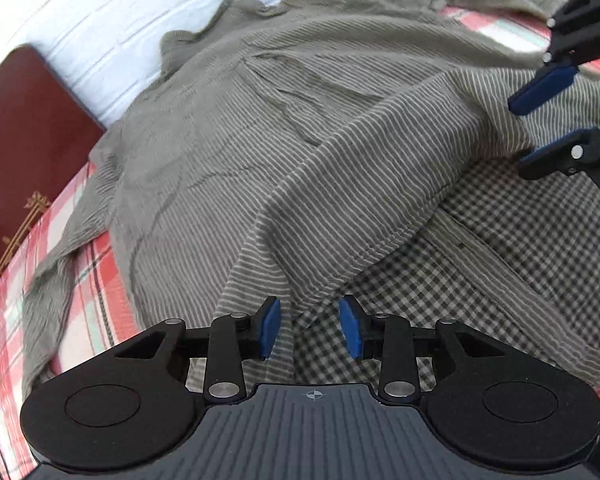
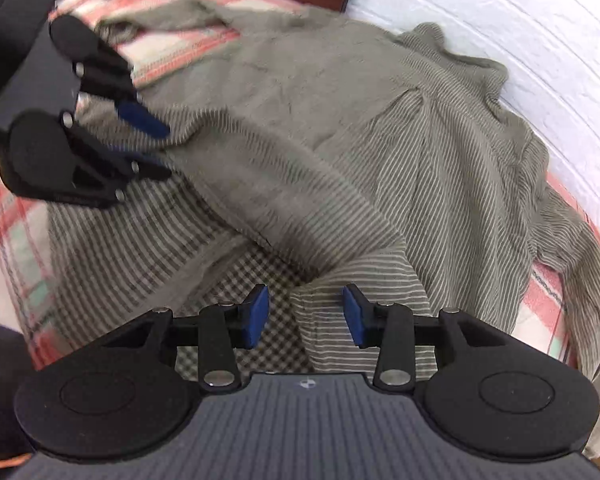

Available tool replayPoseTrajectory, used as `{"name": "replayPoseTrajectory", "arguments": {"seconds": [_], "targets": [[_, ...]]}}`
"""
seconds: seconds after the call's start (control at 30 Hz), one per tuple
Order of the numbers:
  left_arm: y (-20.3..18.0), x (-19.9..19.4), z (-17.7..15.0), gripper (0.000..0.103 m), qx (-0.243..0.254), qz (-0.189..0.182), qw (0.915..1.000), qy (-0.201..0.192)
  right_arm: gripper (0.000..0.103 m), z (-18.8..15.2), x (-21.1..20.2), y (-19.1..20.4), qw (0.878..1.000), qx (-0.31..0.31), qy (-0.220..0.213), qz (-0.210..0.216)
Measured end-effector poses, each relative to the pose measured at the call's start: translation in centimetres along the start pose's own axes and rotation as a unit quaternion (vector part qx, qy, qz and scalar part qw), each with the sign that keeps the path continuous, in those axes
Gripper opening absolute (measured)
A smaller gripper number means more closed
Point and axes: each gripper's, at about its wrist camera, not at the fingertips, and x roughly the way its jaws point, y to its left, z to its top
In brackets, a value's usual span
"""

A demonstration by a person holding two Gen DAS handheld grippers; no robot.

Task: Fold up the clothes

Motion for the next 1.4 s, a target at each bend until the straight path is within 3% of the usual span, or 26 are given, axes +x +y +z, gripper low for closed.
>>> {"name": "replayPoseTrajectory", "arguments": {"seconds": [0.1,0.17,0.2,0.23,0.37,0.4,0.5,0.63,0.97,1.2,1.3,1.37,1.4], "targets": [[-0.4,0.4,0.4,0.050,0.009,0.001,1.0000,-0.004,0.044,-0.2,0.9,0.1,0.999,-0.032,0.014,-0.011],[-0.7,0.6,0.7,0.050,0.008,-0.005,0.9999,-0.006,0.036,-0.3,1.1,0.0,0.999,-0.043,0.019,-0.022],[-0.9,0.8,0.9,0.027,0.005,-0.011,0.9999,-0.003,0.010,-0.4,1.1,0.0,0.998,-0.046,0.020,-0.028],[-0.7,0.9,1.0,0.004,-0.007,-0.023,0.9997,0.001,0.005,-0.4,0.9,-0.2,0.999,-0.039,0.018,-0.029],[1.1,-0.1,0.8,0.001,-0.078,-0.057,0.9953,-0.001,0.004,-0.2,-2.6,-2.3,0.999,0.044,-0.024,-0.014],[1.5,-0.6,0.6,0.002,-0.090,-0.060,0.9942,-0.005,0.004,-0.4,-3.8,-3.0,0.997,0.075,-0.037,-0.005],[1.9,-2.3,-0.2,0.026,-0.103,-0.069,0.9922,-0.015,0.004,-1.4,-7.5,-5.7,0.981,0.178,-0.069,0.033],[0.8,-4.4,-1.3,0.029,-0.093,-0.074,0.9924,-0.032,0.005,-3.5,-10.7,-8.2,0.959,0.265,-0.090,0.055],[-5.8,-6.6,-3.2,0.043,0.003,-0.096,0.9945,-0.043,0.005,-4.2,-12.3,-8.1,0.951,0.284,-0.109,0.060],[-8.5,-5.1,-3.6,0.045,0.027,0.040,0.9979,-0.043,0.005,-3.9,-13.6,-8.1,0.949,0.280,-0.124,0.068],[-9.2,-5.1,-3.4,0.052,0.030,0.060,0.9966,-0.048,0.005,-3.8,-14.2,-8.1,0.951,0.274,-0.127,0.071],[-9.4,-5.2,-3.2,0.017,0.025,0.062,0.9966,-0.049,0.005,-3.9,-14.3,-8.1,0.953,0.269,-0.123,0.073],[-8.7,-5.6,-3.2,0.000,-0.001,0.039,0.9981,-0.047,0.005,-3.9,-14.3,-8.1,0.953,0.266,-0.121,0.074]]}}
